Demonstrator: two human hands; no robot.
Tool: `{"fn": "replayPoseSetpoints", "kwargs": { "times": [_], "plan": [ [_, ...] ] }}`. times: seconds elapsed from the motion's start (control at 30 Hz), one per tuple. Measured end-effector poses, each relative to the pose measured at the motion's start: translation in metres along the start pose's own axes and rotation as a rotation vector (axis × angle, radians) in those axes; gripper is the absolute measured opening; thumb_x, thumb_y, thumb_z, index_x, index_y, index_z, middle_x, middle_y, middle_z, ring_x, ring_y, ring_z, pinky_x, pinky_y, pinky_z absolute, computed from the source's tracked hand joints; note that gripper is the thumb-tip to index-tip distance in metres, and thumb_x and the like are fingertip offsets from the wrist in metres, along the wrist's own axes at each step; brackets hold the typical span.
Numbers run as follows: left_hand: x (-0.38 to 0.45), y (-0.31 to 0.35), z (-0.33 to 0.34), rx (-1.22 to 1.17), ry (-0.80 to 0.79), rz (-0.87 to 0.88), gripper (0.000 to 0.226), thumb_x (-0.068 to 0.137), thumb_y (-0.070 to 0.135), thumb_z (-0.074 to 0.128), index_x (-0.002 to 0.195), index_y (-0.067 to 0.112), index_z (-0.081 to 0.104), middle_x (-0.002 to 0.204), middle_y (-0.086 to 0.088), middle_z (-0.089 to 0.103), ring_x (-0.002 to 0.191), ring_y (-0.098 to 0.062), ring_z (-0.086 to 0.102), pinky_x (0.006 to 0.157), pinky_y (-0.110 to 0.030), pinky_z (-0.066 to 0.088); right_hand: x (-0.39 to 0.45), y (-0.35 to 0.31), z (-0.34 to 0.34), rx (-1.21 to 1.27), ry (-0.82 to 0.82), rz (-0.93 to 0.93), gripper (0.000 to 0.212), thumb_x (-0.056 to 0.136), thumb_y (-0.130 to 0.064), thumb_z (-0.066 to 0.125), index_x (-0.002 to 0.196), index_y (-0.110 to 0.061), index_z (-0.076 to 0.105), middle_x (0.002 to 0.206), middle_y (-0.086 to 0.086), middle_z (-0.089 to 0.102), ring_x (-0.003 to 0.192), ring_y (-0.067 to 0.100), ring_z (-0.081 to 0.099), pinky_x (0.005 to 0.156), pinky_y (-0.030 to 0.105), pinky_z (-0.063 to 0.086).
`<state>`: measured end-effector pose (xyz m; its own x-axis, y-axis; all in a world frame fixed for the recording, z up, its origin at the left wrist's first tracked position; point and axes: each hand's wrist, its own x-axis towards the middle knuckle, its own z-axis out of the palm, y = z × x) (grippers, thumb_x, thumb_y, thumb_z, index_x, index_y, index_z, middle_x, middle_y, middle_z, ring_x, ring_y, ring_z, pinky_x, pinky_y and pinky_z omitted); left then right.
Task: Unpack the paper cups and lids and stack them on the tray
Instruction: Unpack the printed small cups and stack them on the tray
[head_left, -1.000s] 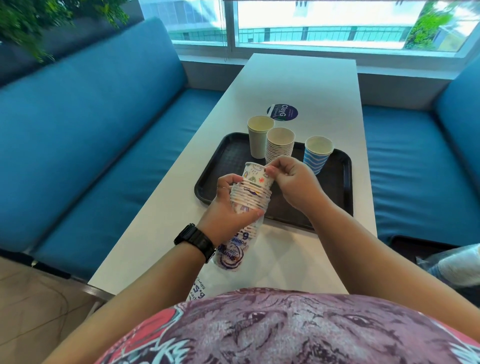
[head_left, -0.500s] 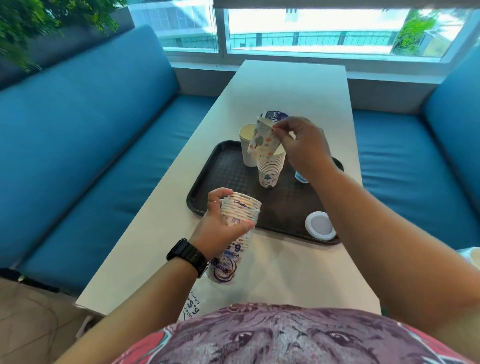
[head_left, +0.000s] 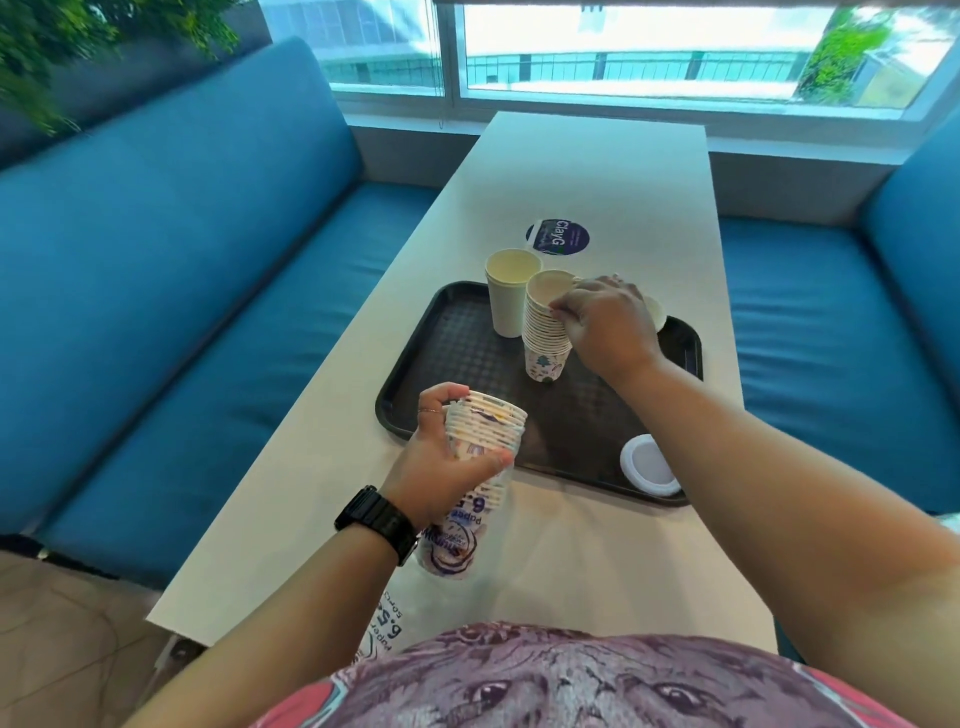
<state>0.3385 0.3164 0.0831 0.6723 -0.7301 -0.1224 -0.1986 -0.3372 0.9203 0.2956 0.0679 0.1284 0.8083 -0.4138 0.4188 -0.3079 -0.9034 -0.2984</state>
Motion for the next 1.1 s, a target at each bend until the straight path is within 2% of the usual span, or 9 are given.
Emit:
{"fn": "replayPoseSetpoints", "kwargs": {
  "times": [0.13,0.27,0.43,0.53,0.63,0.73,0.8,0.97,1.1],
  "plan": [
    [0.001,-0.003,0.000,0.004,-0.008,-0.004,0.076,0.081,0.018,0.079,0.122,0.045,0.022,0.122,0.008,0.052,0.109,-0.014,0.062,0.091,-0.028,0.054,-0.005,0.006,0.010,-0.001,-0.052,-0.018,0.027,0.094,-0.016,0.059,0.119,-0.016,0.070,0.124,0.007,0.067,0.126,0.025,0.054,0.118,0.046,0.018],
    [0.001,-0.003,0.000,-0.012,0.006,0.013,0.075,0.079,0.018,0.081,0.116,0.052,0.025,0.120,0.010,0.054,0.108,-0.013,0.064,0.090,-0.029,0.055,-0.009,0.002,0.006,0.051,-0.044,0.006,0.035,0.095,-0.017,0.058,0.131,-0.018,0.061,0.138,0.004,0.057,0.141,0.018,0.037,0.121,0.042,0.007],
    [-0.001,0.000,-0.001,-0.017,0.029,0.031,0.073,0.080,0.017,0.080,0.114,0.050,0.026,0.120,0.010,0.054,0.106,-0.011,0.063,0.081,-0.017,0.053,-0.024,-0.020,-0.007,0.179,0.068,0.051,0.042,0.092,-0.019,0.063,0.134,-0.020,0.056,0.142,0.000,0.053,0.143,0.017,0.031,0.120,0.036,0.003],
    [-0.003,0.003,-0.001,-0.022,0.045,0.036,0.073,0.079,0.017,0.081,0.116,0.046,0.025,0.120,0.008,0.054,0.105,-0.012,0.064,0.082,-0.017,0.052,-0.037,-0.035,-0.011,0.297,0.041,0.074,0.036,0.092,-0.023,0.064,0.128,-0.021,0.061,0.139,-0.001,0.056,0.141,0.015,0.034,0.120,0.036,0.009],
    [-0.005,0.006,-0.001,-0.021,0.055,0.044,0.074,0.079,0.017,0.081,0.121,0.041,0.025,0.118,0.010,0.054,0.105,-0.011,0.064,0.083,-0.018,0.052,-0.051,-0.049,-0.014,0.405,-0.029,0.100,0.031,0.092,-0.025,0.064,0.122,-0.022,0.066,0.134,-0.004,0.059,0.135,0.012,0.041,0.116,0.037,0.025],
    [-0.007,0.010,-0.001,-0.026,0.066,0.051,0.073,0.079,0.017,0.081,0.121,0.039,0.025,0.115,0.010,0.054,0.102,-0.011,0.064,0.080,-0.018,0.051,-0.064,-0.058,-0.018,0.542,-0.157,0.161,0.026,0.092,-0.028,0.065,0.117,-0.024,0.069,0.117,-0.011,0.064,0.106,-0.002,0.056,0.094,0.018,0.042],
    [-0.008,0.012,-0.001,-0.024,0.080,0.061,0.073,0.079,0.017,0.081,0.122,0.037,0.025,0.114,0.010,0.053,0.100,-0.010,0.064,0.079,-0.018,0.052,-0.071,-0.062,-0.019,0.652,-0.254,0.207,0.021,0.091,-0.029,0.066,0.112,-0.026,0.070,0.103,-0.017,0.065,0.091,-0.009,0.059,0.079,0.009,0.043],
    [-0.011,0.012,0.001,0.004,0.092,0.071,0.072,0.078,0.019,0.082,0.117,0.038,0.025,0.115,0.004,0.055,0.101,-0.013,0.064,0.079,-0.022,0.054,-0.085,-0.067,-0.016,0.786,-0.337,0.290,0.014,0.096,-0.026,0.058,0.102,-0.027,0.071,0.092,-0.016,0.069,0.085,-0.007,0.062,0.072,0.009,0.045],
    [-0.013,0.013,0.003,0.007,0.087,0.069,0.071,0.078,0.019,0.082,0.117,0.035,0.024,0.114,0.007,0.053,0.100,-0.010,0.063,0.076,-0.018,0.052,-0.093,-0.069,-0.015,0.759,-0.367,0.292,0.014,0.098,-0.023,0.055,0.099,-0.027,0.069,0.093,-0.009,0.069,0.088,0.004,0.062,0.076,0.019,0.048]
  ]
}}
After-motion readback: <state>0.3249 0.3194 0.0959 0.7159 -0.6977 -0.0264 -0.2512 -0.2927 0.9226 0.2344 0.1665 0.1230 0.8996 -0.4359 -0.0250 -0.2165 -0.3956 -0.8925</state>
